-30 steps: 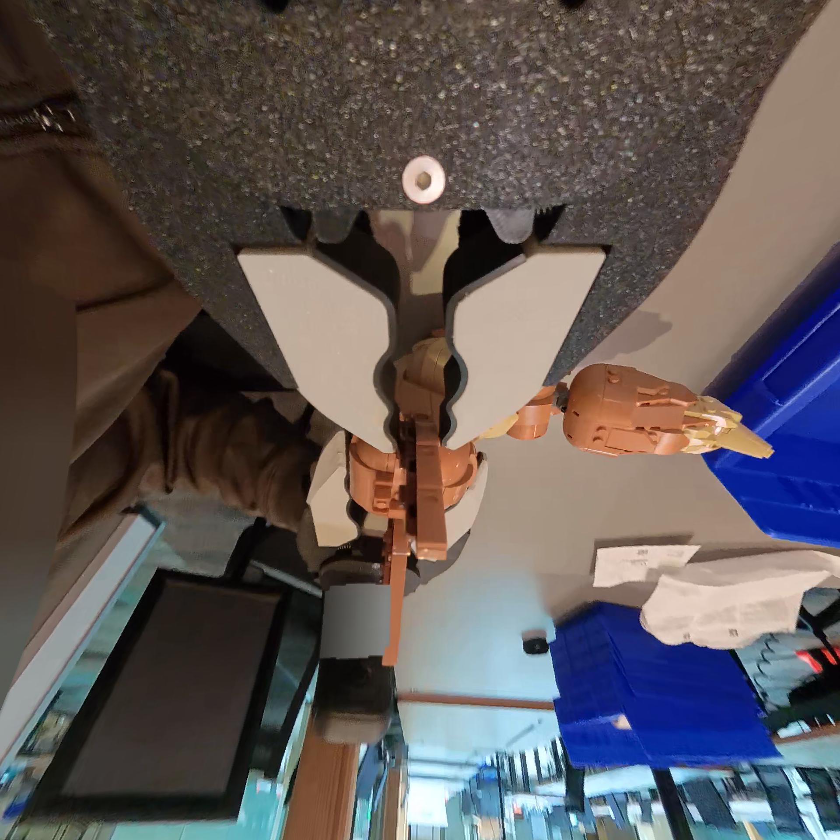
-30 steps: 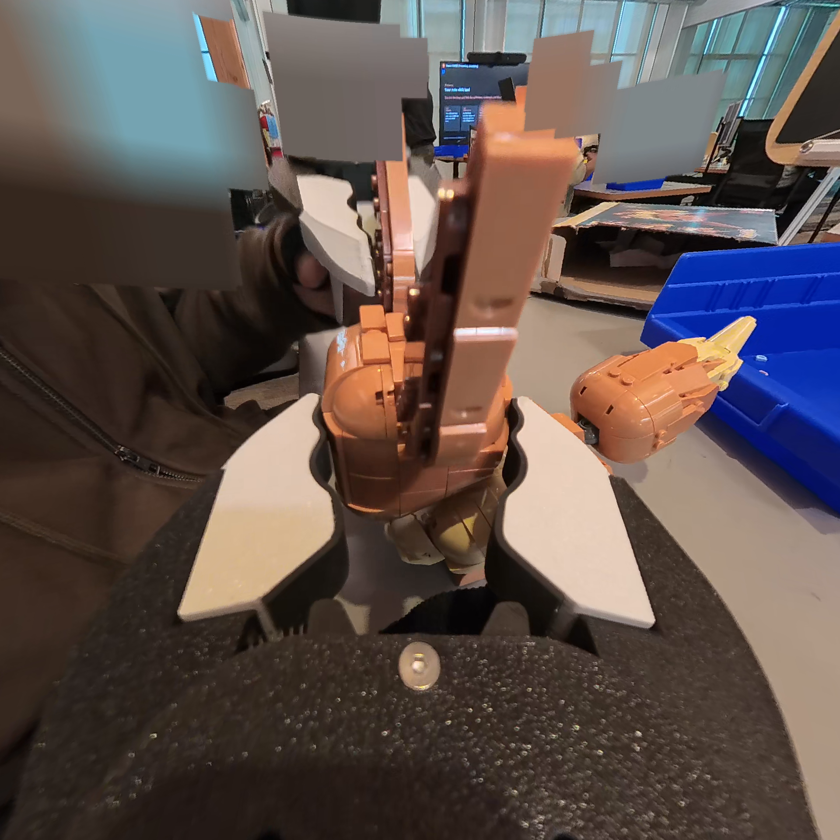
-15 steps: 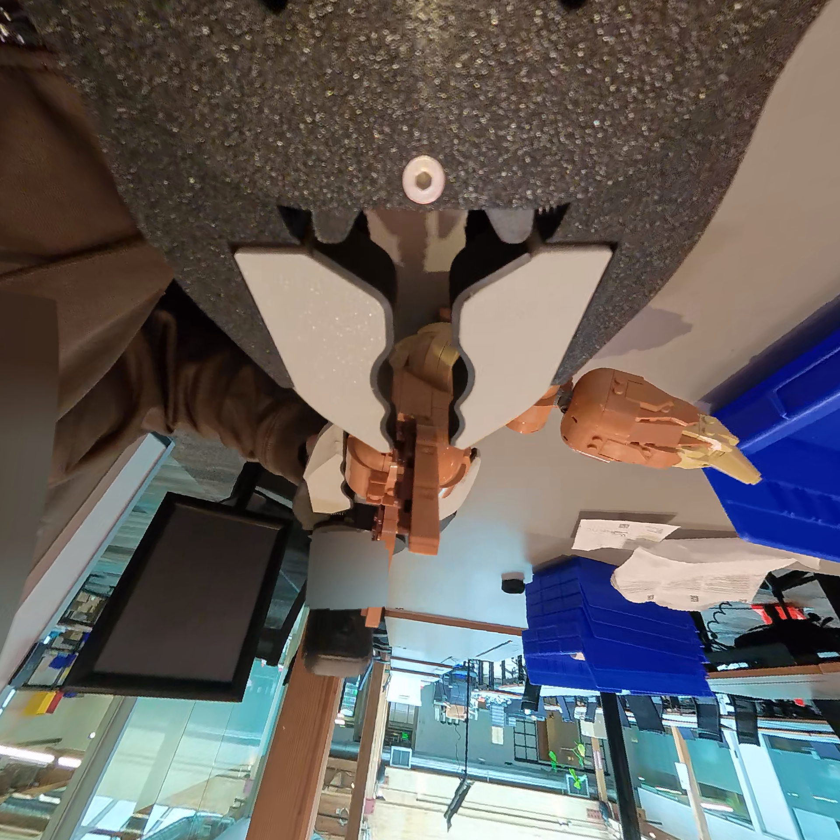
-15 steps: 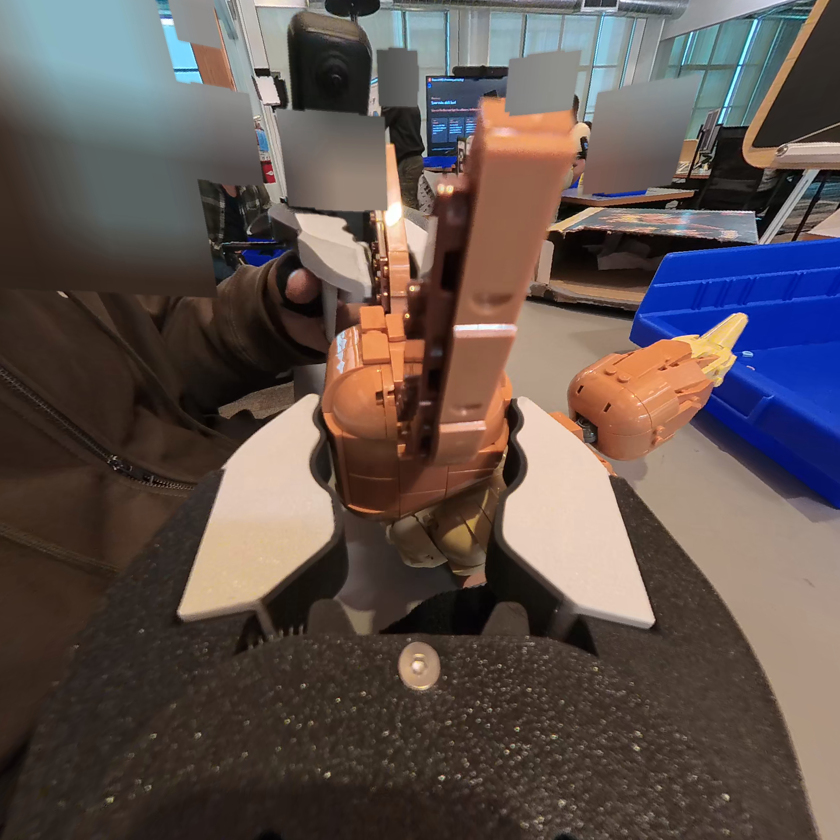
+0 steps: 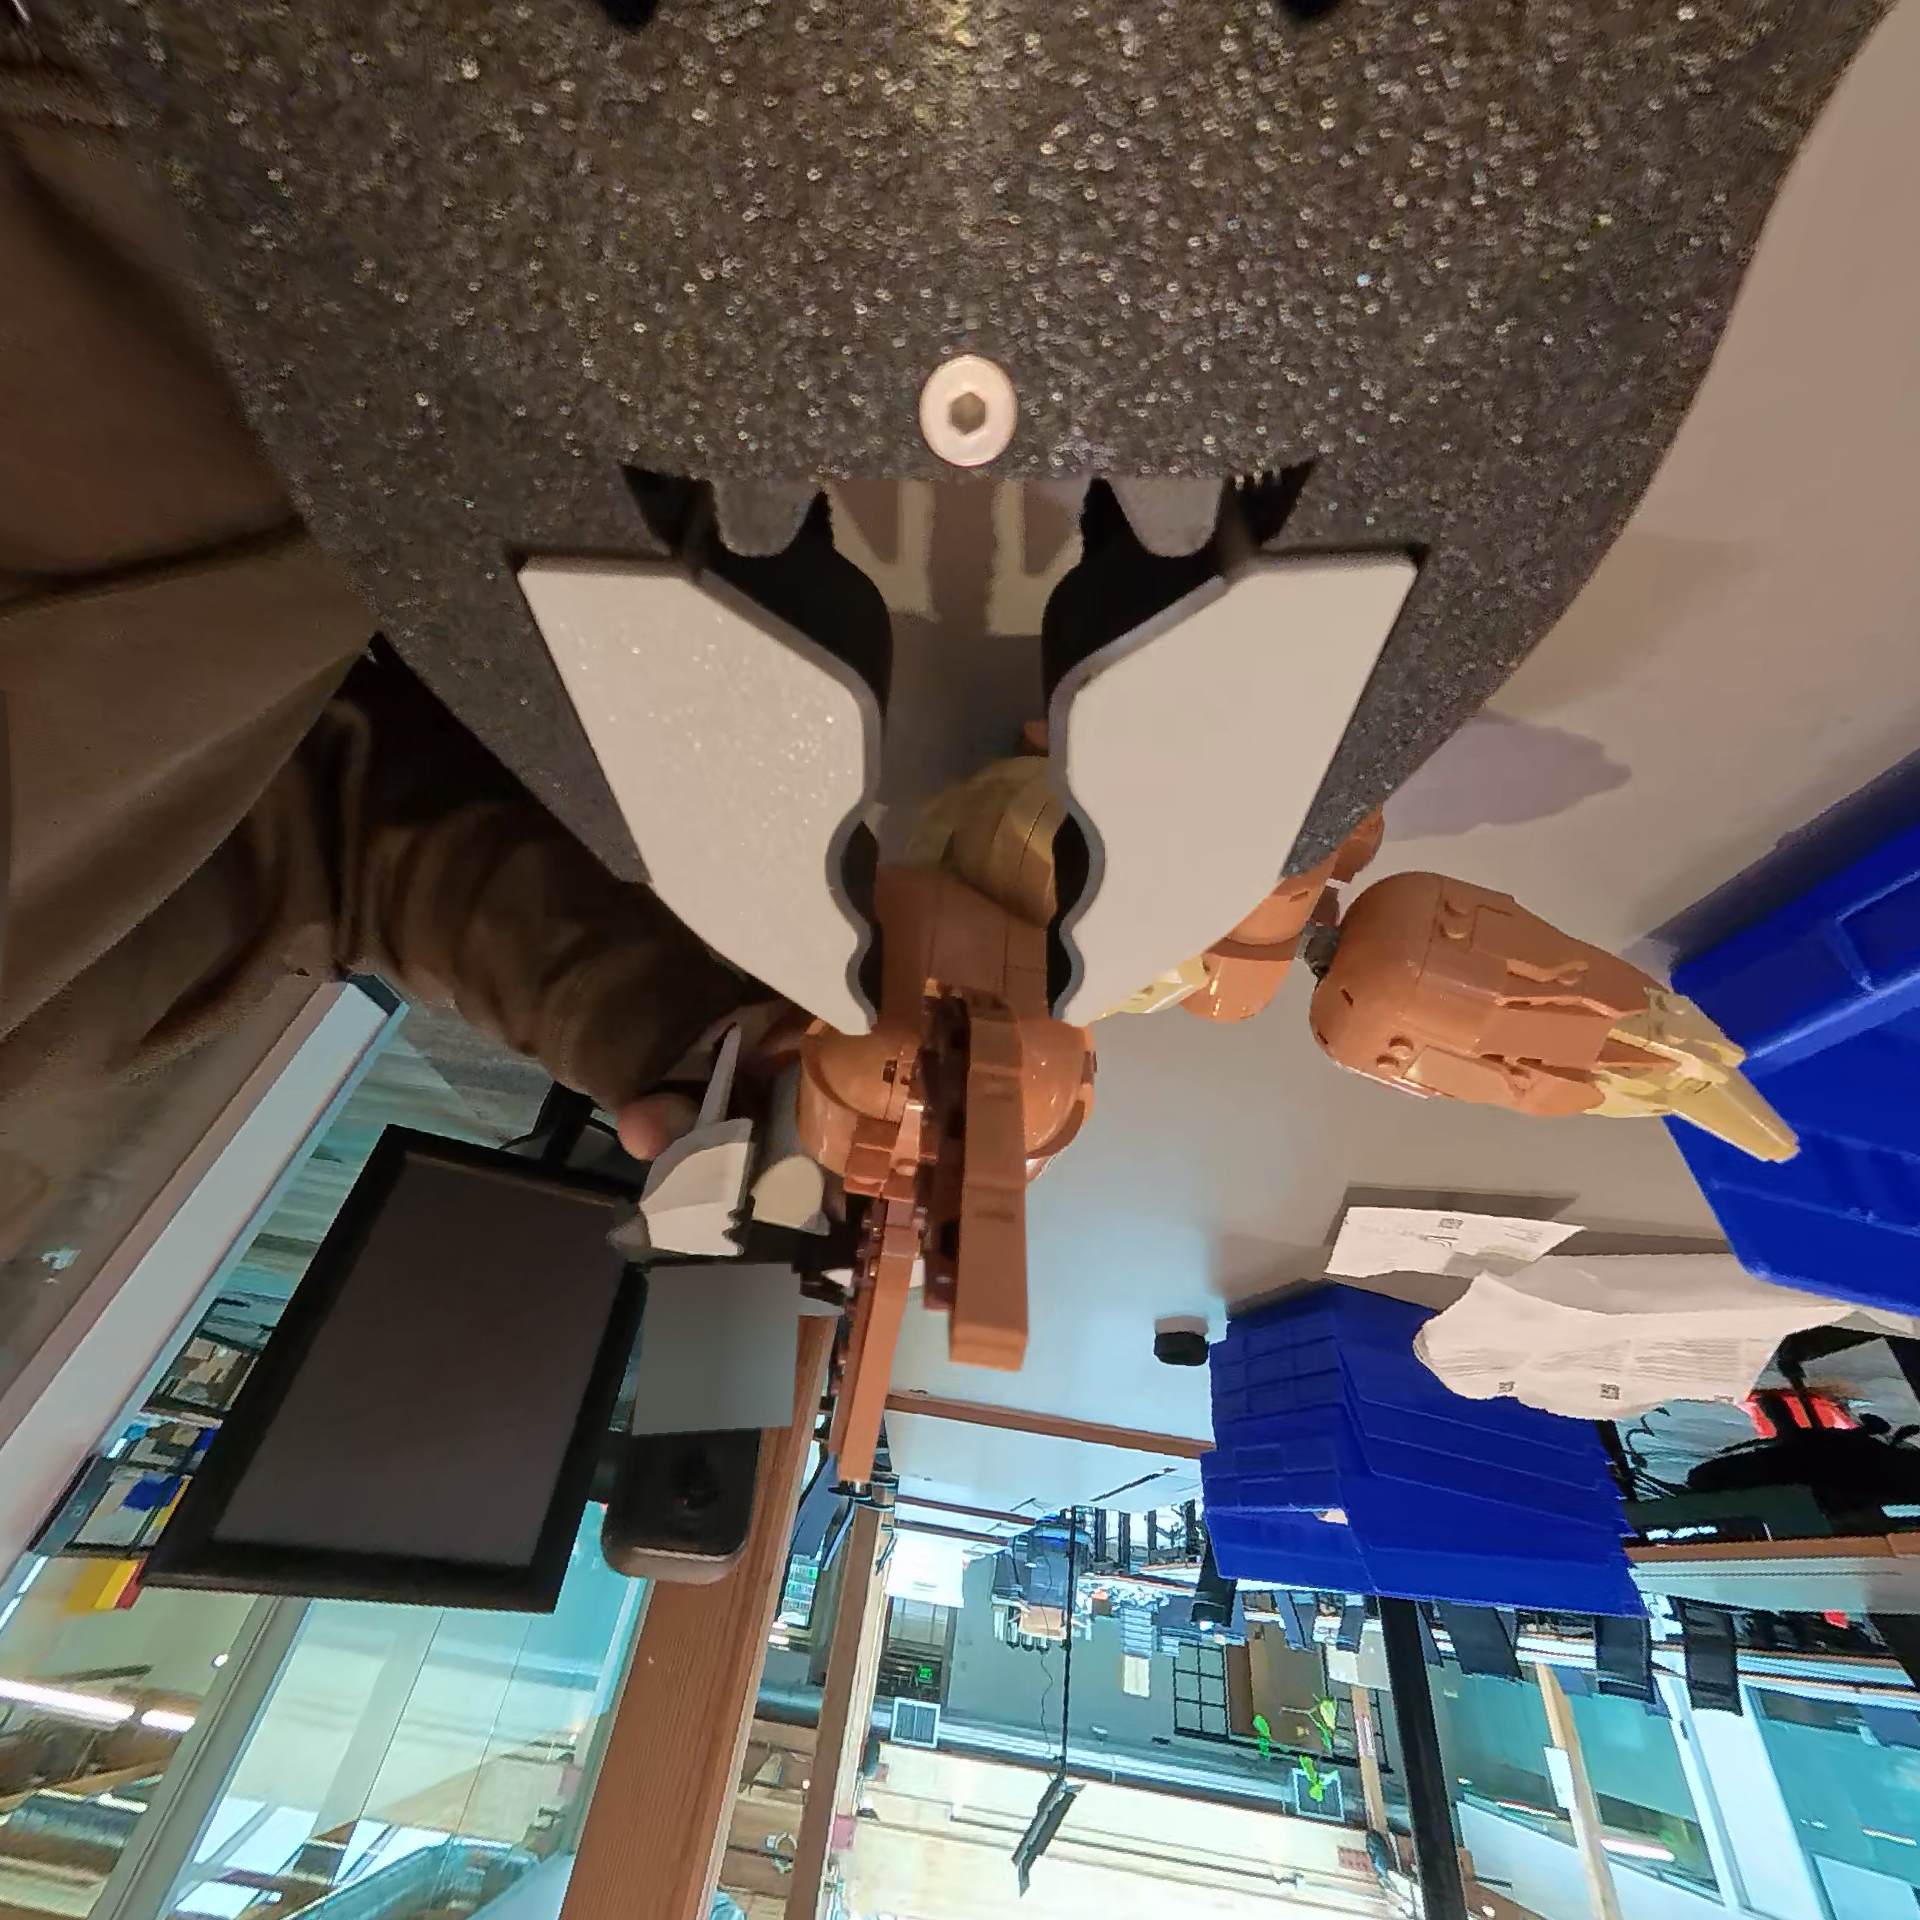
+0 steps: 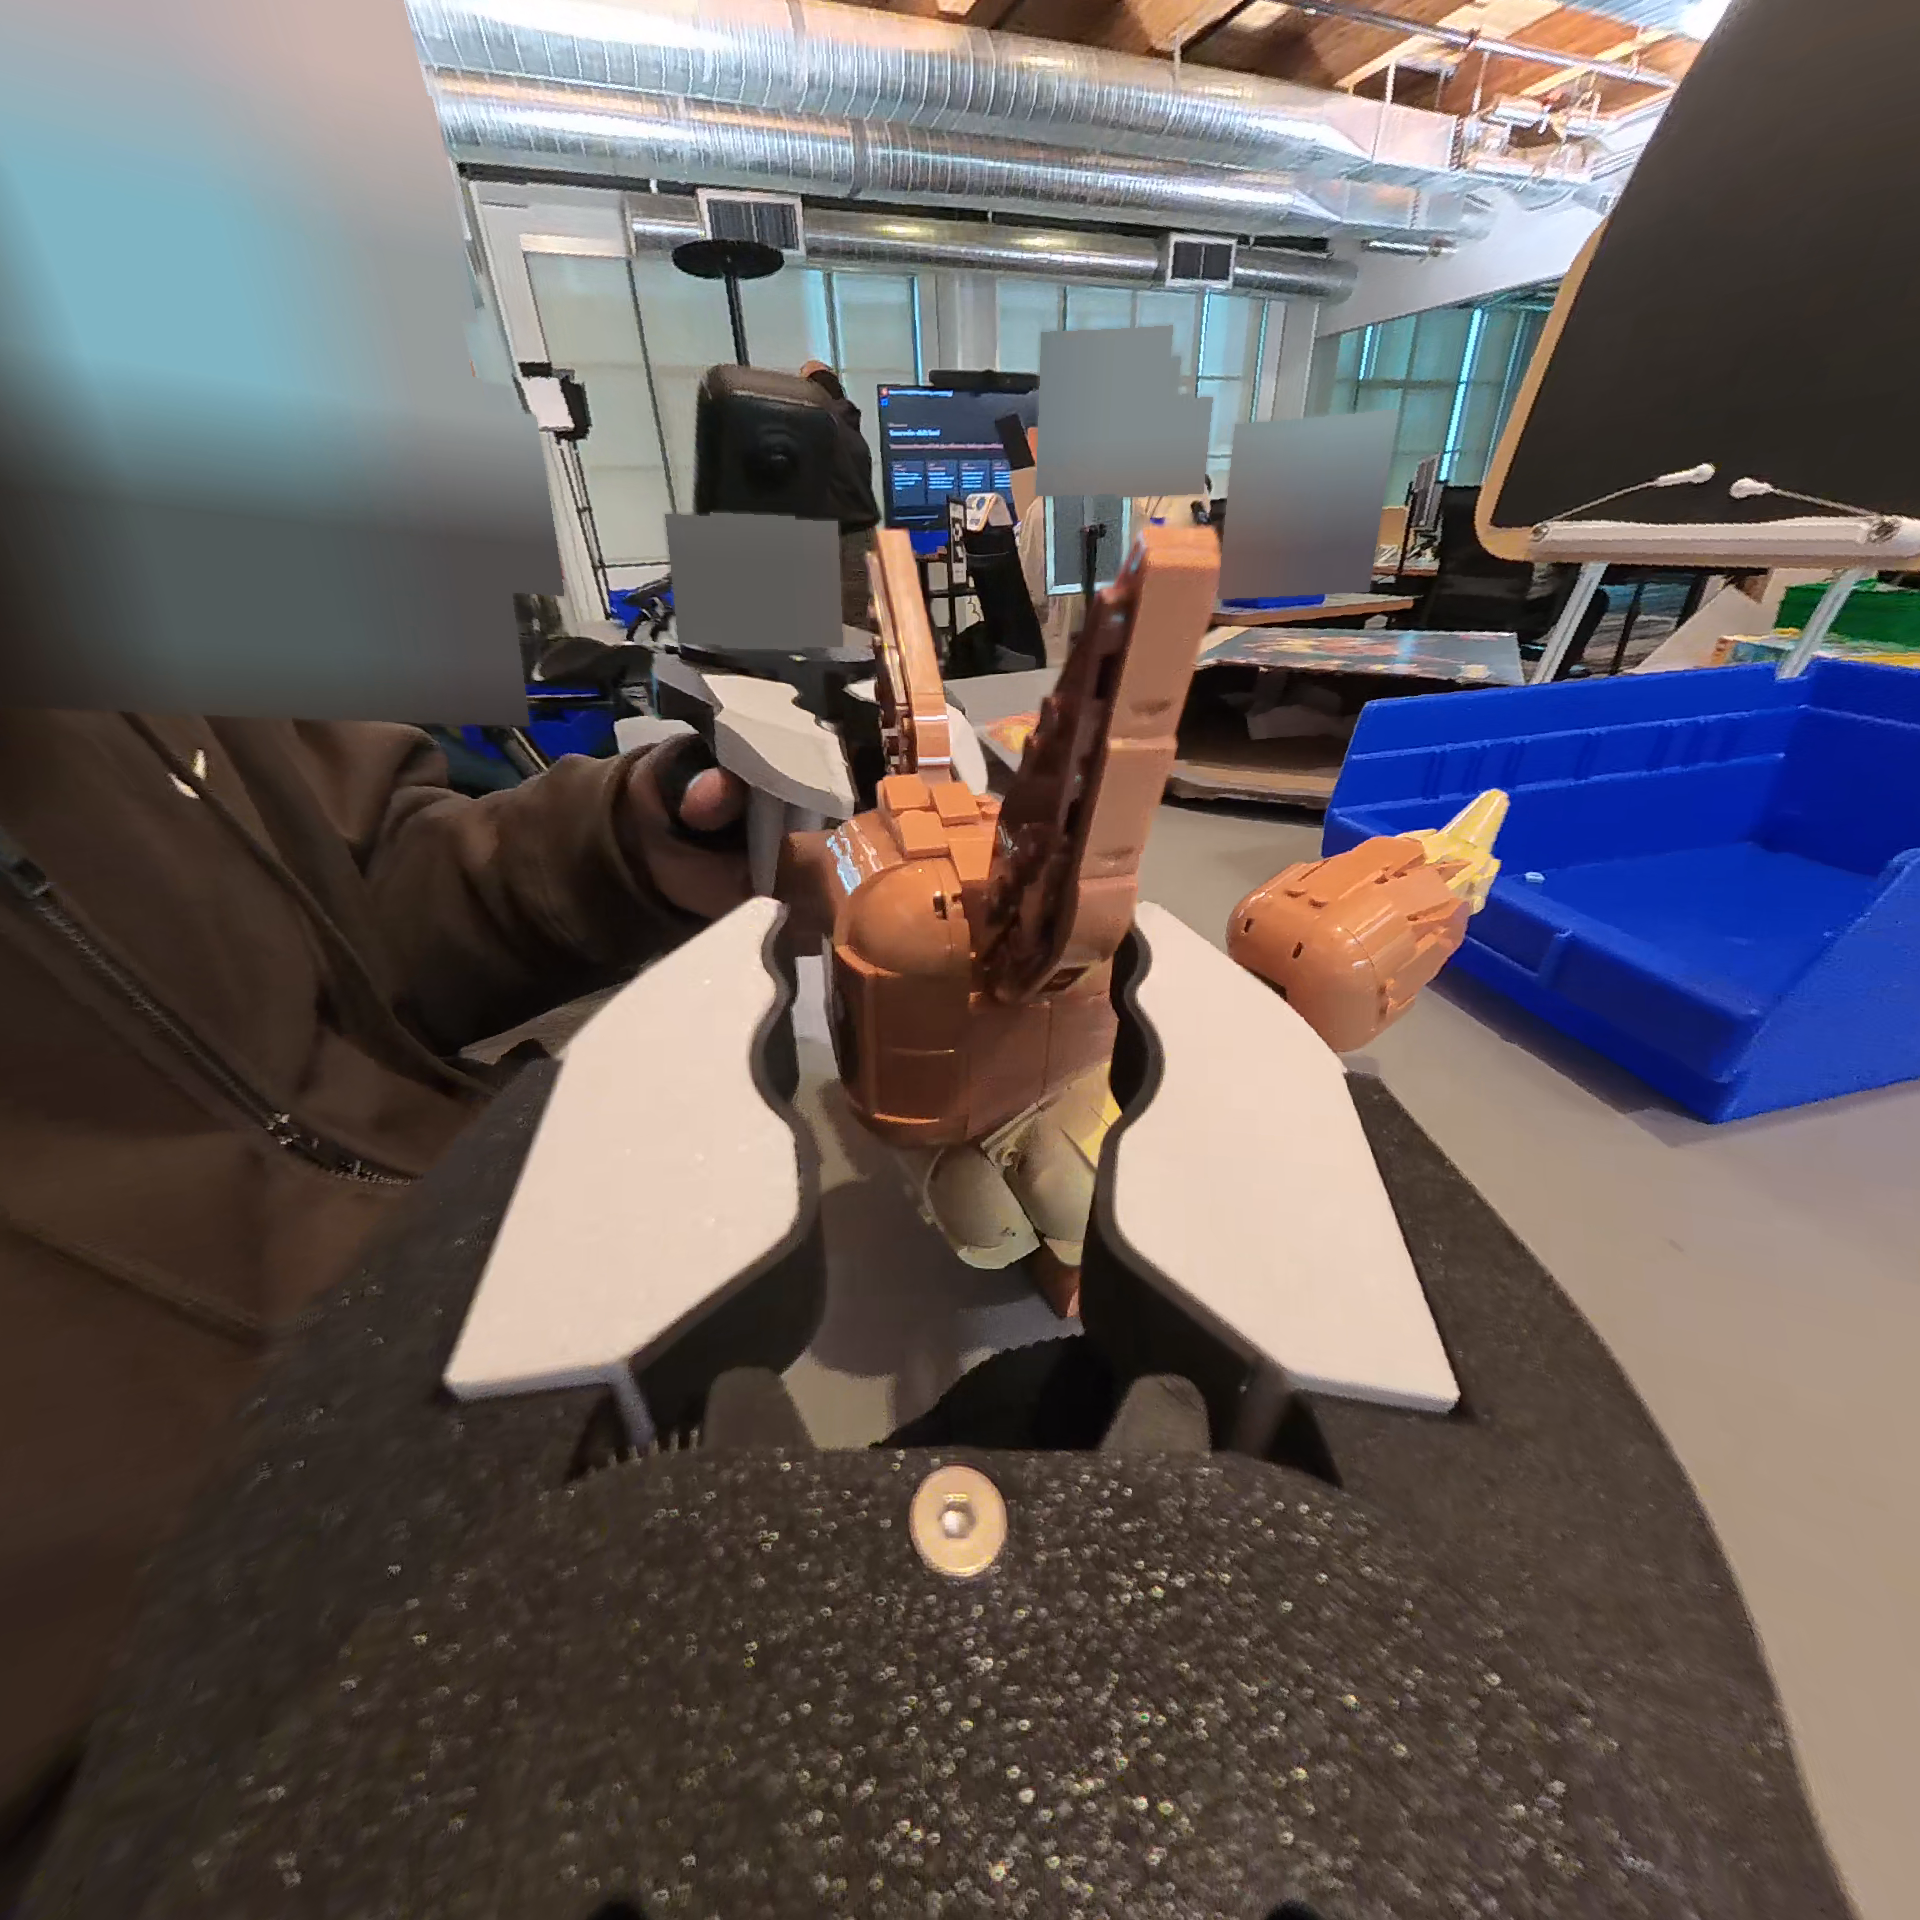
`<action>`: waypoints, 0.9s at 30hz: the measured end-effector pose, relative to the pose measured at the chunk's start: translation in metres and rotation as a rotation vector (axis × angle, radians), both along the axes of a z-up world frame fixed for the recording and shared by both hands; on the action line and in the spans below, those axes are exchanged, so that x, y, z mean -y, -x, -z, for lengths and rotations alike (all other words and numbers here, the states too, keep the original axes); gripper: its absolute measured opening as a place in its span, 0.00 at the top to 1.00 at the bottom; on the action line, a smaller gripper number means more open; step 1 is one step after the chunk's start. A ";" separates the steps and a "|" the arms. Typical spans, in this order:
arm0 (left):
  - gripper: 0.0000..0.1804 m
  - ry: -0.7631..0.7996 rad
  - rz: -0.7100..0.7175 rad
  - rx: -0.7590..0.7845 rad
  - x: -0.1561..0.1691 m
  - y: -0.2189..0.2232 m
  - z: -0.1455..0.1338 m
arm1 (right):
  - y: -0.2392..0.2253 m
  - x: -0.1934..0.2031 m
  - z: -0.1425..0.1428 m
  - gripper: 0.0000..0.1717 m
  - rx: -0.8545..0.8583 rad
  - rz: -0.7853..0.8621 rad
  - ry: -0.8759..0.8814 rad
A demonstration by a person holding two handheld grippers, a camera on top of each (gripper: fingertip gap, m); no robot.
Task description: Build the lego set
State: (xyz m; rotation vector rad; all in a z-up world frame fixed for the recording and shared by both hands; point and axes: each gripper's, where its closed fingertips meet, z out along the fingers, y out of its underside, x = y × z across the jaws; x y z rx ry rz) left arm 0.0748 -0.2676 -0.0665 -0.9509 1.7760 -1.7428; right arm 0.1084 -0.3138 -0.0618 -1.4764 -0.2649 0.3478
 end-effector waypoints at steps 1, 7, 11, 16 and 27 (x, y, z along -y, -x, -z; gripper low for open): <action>0.84 -0.003 -0.001 0.003 0.001 -0.001 -0.001 | 0.000 0.001 0.001 0.67 0.007 0.009 0.003; 0.81 -0.044 0.007 -0.030 0.005 -0.003 0.006 | 0.001 0.000 0.020 0.66 0.061 0.067 0.079; 0.65 -0.044 0.029 -0.112 0.005 -0.003 0.026 | 0.000 0.001 0.034 0.66 0.121 0.115 0.138; 0.61 -0.235 -0.033 -0.221 -0.012 -0.015 0.065 | 0.000 0.002 0.047 0.64 0.206 0.142 0.215; 0.56 -0.368 0.022 -0.372 -0.017 -0.040 0.098 | 0.006 0.016 0.055 0.65 0.257 0.138 0.238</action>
